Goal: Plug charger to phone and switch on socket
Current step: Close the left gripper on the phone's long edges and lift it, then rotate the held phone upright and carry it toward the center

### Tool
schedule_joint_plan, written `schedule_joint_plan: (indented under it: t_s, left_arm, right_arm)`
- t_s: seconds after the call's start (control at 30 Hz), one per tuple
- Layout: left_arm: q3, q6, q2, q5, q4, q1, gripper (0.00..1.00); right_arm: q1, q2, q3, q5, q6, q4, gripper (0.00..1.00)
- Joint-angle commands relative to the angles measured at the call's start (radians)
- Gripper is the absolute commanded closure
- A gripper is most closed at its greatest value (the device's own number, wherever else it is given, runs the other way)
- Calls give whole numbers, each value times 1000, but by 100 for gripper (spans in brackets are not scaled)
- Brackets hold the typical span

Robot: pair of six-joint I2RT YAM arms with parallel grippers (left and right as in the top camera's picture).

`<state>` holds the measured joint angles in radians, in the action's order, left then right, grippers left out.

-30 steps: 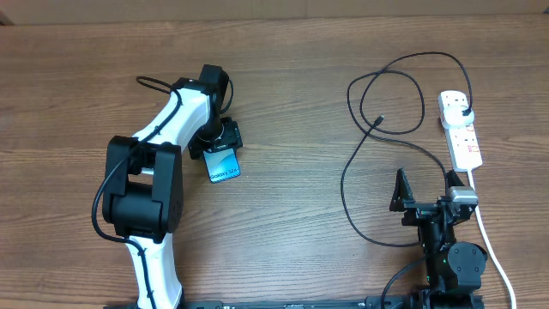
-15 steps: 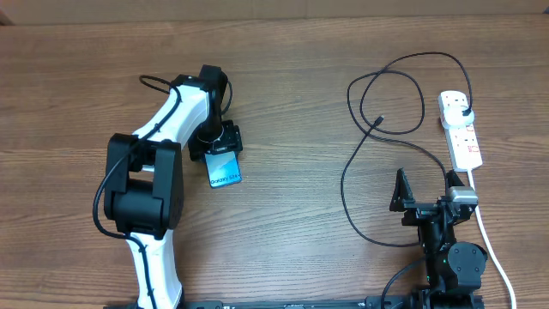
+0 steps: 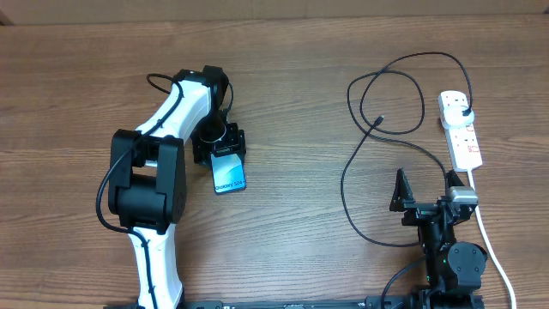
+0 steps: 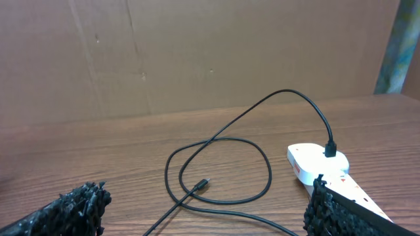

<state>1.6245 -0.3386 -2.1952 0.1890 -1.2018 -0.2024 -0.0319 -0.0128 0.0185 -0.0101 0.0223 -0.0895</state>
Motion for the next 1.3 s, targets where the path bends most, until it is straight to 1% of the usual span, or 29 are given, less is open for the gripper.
schedule_joint_plan:
  t_s: [0.0,0.13,0.33,0.43,0.57,0.67,0.7,0.77,0.9,1.03,1.07,1.1,1.27]
  left_arm:
    - [28,30,-8,40,-10,-3,36]
    - [29,76,-8,121,-37,-3,37]
    - [30,123,-8,201,-101,-3,37]
    - [30,148,-8,269,-127,-2,38]
    - [30,187,-8,394,-150,-2,38]
    - [30,187,-8,475,-159,-2,37]
    - [30,187,-8,539,-160,-2,37]
    - [30,190,-8,596,-160,-2,37]
    - [30,190,-8,699,-168,-1,37]
    - [30,191,-8,766,-201,-1,38]
    - [30,200,-8,786,-211,-1,38]
    - [30,237,-8,834,-234,-1,38]
    - [30,293,-8,852,-300,3,39]
  right_arm:
    - [4,7,-11,9,-5,6,0]
    - [4,7,-11,9,-5,6,0]
    - [4,7,-11,9,-5,6,0]
    - [4,7,-11,9,-5,6,0]
    - [4,7,-11,9,-5,6,0]
    - [4,7,-11,9,-5,6,0]
    - [4,7,-11,9,-5,6,0]
    - [4,7,-11,9,-5,6,0]
    - [4,7,-11,9,-5,6,0]
    - [4,7,-11,9,-5,6,0]
    - [4,7,-11,9,-5,6,0]
    - [4,7,-11,9,-5,6,0]
    - [4,7,-11,9,-5,6,0]
